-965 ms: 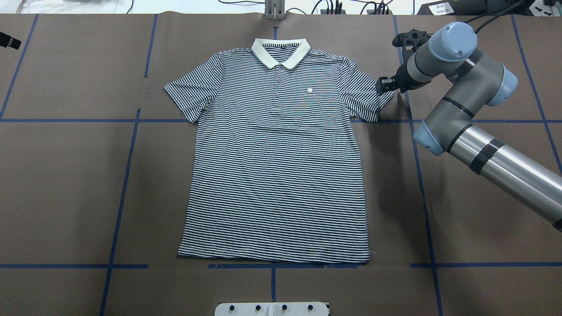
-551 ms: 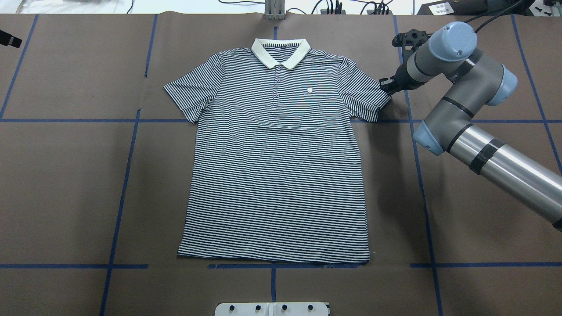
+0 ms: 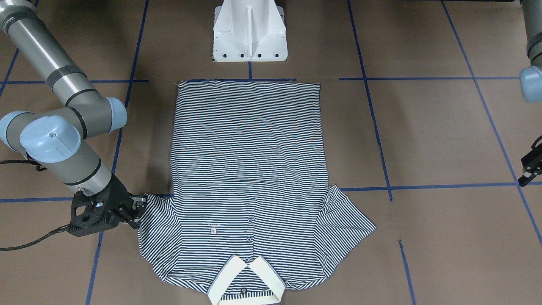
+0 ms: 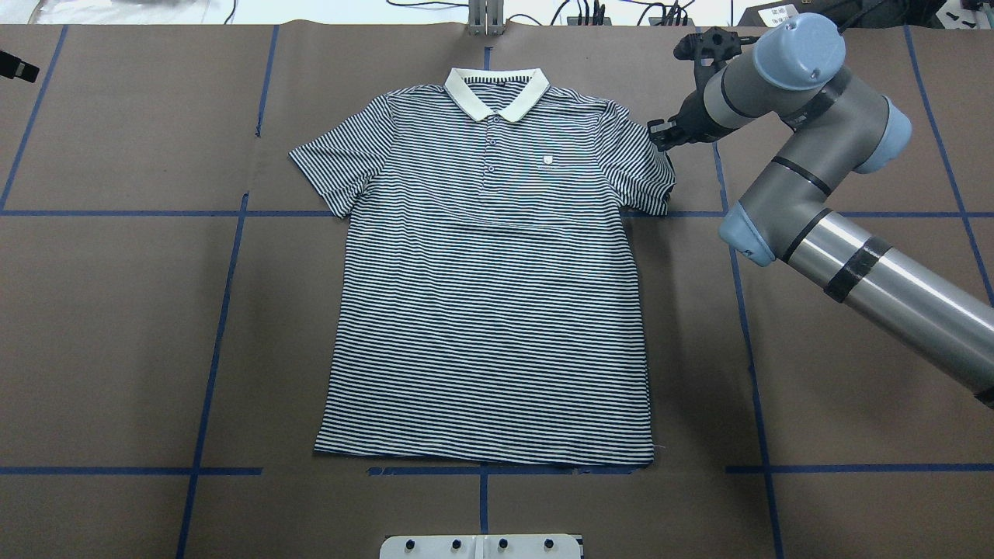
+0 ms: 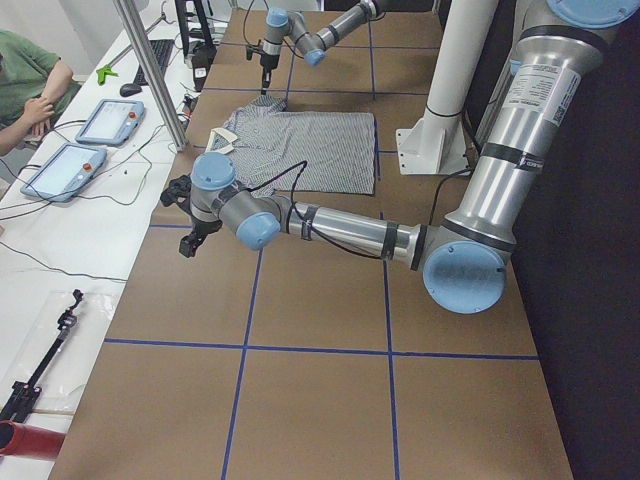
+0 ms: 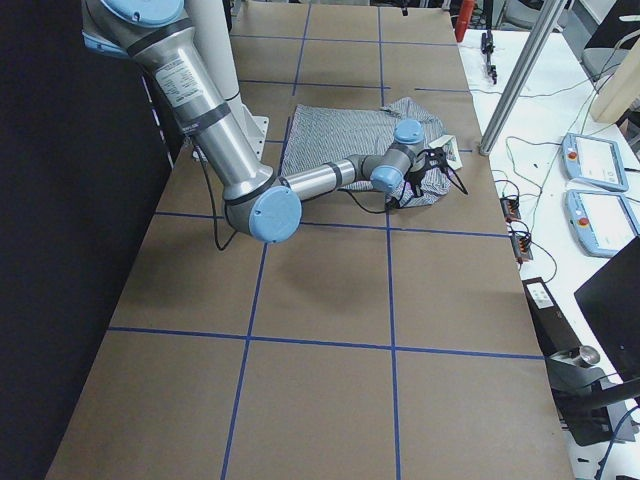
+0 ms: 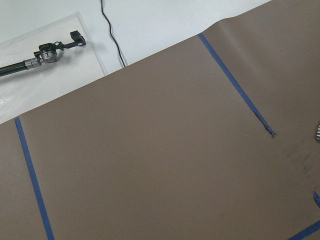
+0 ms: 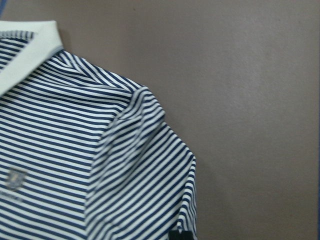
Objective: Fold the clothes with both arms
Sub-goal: 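Fold the sleeve with the right gripper inward over the shirt body, then press the folded sleeve flat with the right gripper, then raise the right gripper away while the left gripper approaches the other sleeve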
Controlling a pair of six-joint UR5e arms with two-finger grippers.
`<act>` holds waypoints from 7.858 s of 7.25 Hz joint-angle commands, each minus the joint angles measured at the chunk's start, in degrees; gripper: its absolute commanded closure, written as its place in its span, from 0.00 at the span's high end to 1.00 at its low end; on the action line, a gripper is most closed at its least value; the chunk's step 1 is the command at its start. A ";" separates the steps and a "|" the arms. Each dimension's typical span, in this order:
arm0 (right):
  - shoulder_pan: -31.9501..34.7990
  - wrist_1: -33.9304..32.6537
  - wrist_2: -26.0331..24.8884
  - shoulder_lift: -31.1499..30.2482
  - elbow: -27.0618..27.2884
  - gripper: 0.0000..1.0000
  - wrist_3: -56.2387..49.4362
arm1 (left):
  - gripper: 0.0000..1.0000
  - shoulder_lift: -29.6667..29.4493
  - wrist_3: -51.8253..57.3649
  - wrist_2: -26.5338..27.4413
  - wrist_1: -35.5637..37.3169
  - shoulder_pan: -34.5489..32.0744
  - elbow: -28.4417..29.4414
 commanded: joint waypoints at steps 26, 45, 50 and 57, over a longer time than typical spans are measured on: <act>-5.24 -2.22 -1.16 8.22 -8.00 0.29 9.73 | 1.00 -2.47 -3.00 0.05 0.56 -0.26 -0.46; -10.70 -1.84 -0.46 6.89 0.00 1.00 9.03 | 1.00 -3.42 -7.88 0.23 0.56 -0.09 0.15; -1.05 -35.92 -1.08 4.71 14.13 1.00 -1.34 | 1.00 -9.57 -41.28 15.67 -0.05 18.52 0.94; 6.53 -43.34 8.07 0.57 20.92 1.00 -24.74 | 1.00 -18.45 -48.26 30.70 -9.99 30.41 16.30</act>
